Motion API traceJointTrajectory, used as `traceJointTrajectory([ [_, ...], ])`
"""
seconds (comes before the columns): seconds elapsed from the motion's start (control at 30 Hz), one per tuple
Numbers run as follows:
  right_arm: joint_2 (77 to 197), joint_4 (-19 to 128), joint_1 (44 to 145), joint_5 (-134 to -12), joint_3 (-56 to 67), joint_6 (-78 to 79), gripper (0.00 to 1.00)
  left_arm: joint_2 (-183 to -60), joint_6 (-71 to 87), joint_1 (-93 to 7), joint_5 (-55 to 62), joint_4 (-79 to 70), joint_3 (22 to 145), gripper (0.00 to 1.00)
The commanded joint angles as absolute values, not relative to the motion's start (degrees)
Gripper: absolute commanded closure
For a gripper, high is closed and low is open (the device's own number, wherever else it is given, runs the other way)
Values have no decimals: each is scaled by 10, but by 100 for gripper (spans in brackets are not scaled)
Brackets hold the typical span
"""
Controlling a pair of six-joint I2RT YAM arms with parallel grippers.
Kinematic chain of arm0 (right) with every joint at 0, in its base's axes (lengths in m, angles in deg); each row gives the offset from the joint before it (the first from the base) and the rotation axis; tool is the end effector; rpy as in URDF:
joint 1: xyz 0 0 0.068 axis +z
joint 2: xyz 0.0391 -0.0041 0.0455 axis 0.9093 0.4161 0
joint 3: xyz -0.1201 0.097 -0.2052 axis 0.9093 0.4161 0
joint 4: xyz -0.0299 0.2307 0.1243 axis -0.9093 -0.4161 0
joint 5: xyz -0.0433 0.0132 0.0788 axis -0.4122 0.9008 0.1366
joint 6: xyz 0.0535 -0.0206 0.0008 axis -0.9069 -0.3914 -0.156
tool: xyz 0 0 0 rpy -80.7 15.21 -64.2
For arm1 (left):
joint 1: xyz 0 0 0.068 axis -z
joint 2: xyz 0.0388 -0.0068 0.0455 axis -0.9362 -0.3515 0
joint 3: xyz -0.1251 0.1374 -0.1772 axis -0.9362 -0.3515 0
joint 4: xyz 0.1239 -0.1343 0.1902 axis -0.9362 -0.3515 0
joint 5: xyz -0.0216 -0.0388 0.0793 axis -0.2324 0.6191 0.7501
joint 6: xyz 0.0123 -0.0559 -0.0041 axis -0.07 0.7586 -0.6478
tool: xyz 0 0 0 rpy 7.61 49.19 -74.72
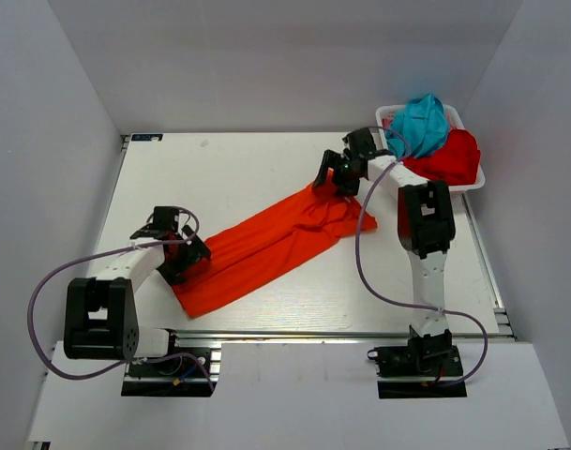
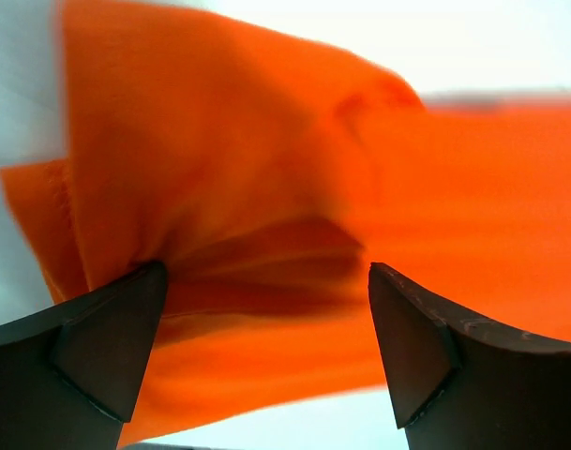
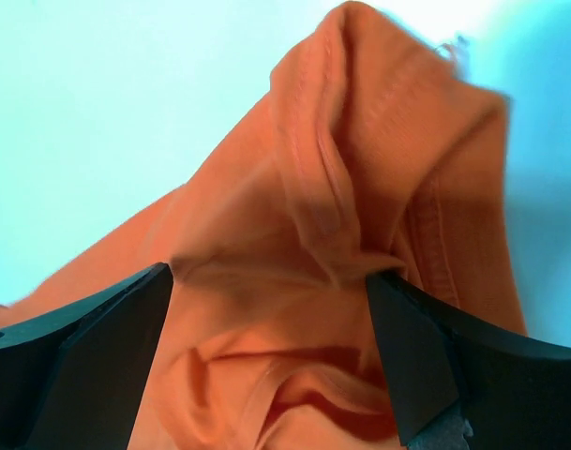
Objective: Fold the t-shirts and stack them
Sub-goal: Rotate the tshirt 90 degrees
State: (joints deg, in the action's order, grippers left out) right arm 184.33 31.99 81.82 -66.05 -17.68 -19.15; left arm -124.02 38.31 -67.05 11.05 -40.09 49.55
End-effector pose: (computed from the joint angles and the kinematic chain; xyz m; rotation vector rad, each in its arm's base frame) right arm 0.4643 0.1475 0.1482 0.1141 2.5546 0.6285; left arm 0.2312 -0.0099 0.1338 -0.9665 2.7001 -0.1726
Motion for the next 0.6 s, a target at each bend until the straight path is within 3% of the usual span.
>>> traceJointTrajectory([
  [0.0,1953,295,800,-647,-289,-184,10,-1274,383,-654,-56,-417,435,1],
  [0.1,2021,294,795,-601,-397,-197,10,-1267,324,-649,-56,-488,465,1],
  [0.23,2048,375,794,-572,-424,-208,10,-1236,269,-630,-129,-523,444,1],
  [0.43,1991,410,798,-621,-429,-116,10,-1169,208,-608,-211,-557,398,1],
  [0.57,1925,388,807,-680,-436,-62,10,-1094,178,-597,-211,-613,470,1],
])
